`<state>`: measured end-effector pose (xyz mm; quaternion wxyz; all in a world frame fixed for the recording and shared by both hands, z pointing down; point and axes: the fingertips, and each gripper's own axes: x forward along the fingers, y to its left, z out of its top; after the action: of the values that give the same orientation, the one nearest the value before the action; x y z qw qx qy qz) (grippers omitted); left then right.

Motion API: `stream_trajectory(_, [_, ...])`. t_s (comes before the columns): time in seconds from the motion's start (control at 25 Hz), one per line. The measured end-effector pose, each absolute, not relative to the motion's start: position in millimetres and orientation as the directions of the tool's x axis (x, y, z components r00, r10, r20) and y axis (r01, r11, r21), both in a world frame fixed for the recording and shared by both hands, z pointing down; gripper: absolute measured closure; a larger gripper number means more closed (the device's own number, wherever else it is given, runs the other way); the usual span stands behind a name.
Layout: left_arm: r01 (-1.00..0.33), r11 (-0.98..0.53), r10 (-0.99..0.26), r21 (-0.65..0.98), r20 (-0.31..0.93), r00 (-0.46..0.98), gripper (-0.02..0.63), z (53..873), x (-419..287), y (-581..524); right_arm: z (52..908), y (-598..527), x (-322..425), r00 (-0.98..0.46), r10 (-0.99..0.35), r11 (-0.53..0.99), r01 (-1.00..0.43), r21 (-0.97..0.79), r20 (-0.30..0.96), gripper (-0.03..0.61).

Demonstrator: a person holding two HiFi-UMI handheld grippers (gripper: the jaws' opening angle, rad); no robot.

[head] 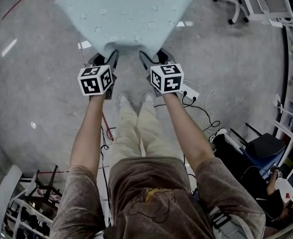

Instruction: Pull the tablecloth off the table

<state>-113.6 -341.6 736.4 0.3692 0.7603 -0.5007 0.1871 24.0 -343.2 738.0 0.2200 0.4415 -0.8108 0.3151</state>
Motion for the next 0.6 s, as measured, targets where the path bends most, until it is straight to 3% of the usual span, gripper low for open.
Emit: stream_trajectory(0.6, [-0.897,-0.233,-0.690,0.376,0.586,0.425,0.514,642.2,-110.1,-345.9,644.3,-350.2,29.7,-0.547,-0.609,0.433,-0.836,-0.338,0.574,0.413])
